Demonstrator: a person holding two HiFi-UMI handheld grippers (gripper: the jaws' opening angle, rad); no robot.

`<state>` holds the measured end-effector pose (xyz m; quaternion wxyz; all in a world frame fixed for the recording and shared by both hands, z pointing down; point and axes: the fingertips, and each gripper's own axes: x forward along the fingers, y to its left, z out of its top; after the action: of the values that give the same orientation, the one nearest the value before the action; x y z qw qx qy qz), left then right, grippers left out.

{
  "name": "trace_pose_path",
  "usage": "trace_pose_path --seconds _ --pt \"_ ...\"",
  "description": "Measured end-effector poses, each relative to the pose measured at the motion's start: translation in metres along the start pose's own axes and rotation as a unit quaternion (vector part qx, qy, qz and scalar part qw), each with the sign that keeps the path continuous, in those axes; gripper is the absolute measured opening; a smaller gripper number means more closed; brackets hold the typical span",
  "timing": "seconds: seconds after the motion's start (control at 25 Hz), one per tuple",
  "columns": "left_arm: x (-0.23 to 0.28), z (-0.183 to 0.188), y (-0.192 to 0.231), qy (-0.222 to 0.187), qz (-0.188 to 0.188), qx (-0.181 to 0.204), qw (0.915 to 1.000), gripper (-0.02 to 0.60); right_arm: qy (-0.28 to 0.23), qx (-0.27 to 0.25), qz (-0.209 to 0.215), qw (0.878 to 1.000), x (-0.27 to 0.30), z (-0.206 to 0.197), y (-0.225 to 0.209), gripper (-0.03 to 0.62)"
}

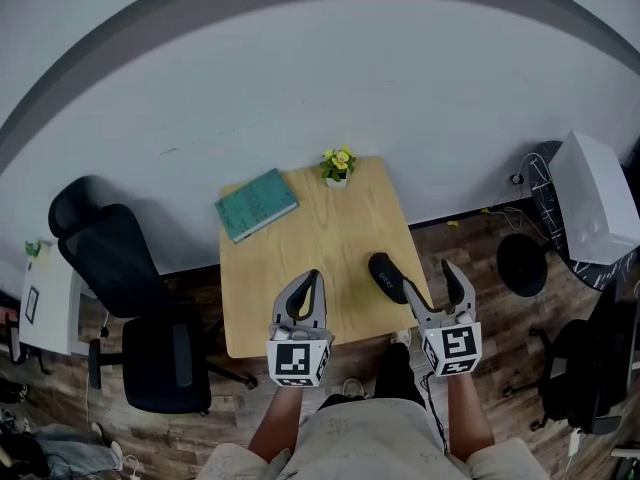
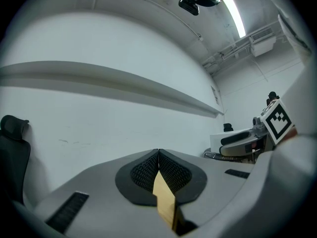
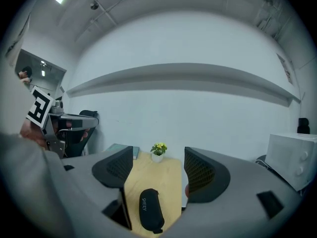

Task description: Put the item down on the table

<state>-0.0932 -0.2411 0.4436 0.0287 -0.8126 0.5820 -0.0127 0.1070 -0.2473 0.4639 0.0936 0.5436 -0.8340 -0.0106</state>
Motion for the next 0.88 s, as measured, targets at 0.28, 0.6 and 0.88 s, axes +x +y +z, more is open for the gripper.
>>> trace_pose_path --seconds 0.28,0.6,0.88 --pt "0.000 0.010 0.003 -0.008 0.005 0.011 0.9999 0.008 -0.043 -0.007 -0.018 0.999 -0.009 0.025 -0.004 0.277" --pt "-0.001 0.010 0.006 -0.010 0.007 0.009 0.9999 0.008 -0.089 -0.010 -0.042 0.995 -0.019 0.048 -0.009 0.102" --pt "-0.006 0.013 0.010 -0.013 0.016 0.010 0.9997 0.008 -0.111 -0.008 -0.043 0.993 -0.026 0.060 -0.011 0.017"
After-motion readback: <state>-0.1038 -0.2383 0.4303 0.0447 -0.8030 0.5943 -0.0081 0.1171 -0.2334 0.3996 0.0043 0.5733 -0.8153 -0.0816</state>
